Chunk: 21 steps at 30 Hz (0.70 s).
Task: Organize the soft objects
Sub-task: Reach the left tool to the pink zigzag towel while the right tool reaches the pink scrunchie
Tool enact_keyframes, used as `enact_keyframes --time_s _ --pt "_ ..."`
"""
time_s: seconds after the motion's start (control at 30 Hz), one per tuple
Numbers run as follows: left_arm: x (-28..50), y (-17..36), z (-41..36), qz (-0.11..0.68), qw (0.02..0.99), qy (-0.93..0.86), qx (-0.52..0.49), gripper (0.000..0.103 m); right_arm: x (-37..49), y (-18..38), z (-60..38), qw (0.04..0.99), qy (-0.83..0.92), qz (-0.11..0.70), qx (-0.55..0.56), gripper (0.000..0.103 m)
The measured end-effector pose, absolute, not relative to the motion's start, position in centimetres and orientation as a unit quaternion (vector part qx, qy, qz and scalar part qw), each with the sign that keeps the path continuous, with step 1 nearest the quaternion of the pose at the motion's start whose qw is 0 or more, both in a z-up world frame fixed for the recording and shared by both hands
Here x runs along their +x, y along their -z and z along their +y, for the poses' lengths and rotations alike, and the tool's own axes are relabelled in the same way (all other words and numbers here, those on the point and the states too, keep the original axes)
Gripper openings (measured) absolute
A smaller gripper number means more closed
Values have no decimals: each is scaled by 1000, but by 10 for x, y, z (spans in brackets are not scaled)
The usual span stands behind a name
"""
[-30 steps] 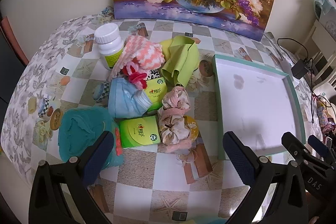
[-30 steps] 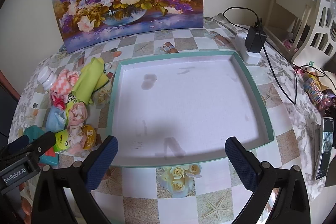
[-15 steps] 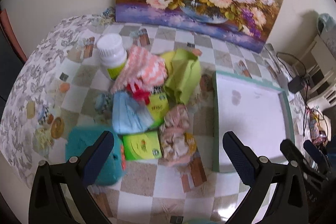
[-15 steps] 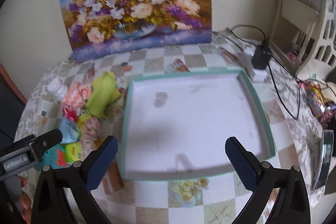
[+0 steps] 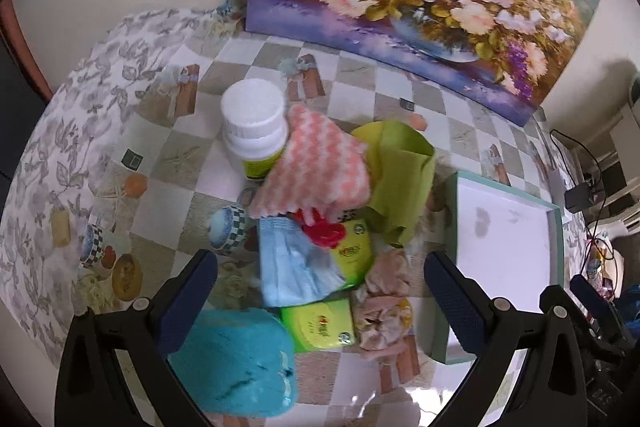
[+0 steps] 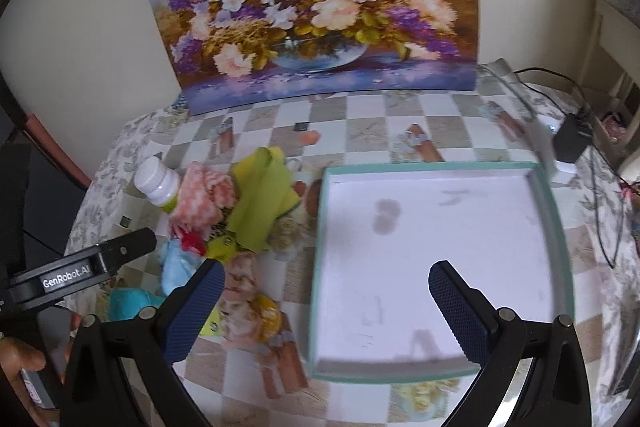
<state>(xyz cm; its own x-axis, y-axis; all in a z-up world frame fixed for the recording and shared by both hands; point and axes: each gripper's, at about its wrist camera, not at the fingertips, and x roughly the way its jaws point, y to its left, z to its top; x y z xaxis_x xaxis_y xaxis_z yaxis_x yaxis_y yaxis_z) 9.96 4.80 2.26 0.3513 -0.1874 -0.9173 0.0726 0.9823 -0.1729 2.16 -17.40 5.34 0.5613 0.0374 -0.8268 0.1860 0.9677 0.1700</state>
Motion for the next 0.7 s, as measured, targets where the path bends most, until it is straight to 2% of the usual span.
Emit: enact_keyframes --time_s 0.23,0.5,0.63,0.7 --pt "120 -9 64 583 805 70 -86 102 48 -28 -150 856 3 500 134 103" --pt "143 7 59 601 793 64 -74 101 66 17 -125 824 -35 549 133 89" --pt "154 11 52 608 787 74 -75 88 73 33 -119 813 -52 561 145 84" --pt "160 13 47 608 787 77 -70 86 76 38 -116 811 -55 564 145 83"
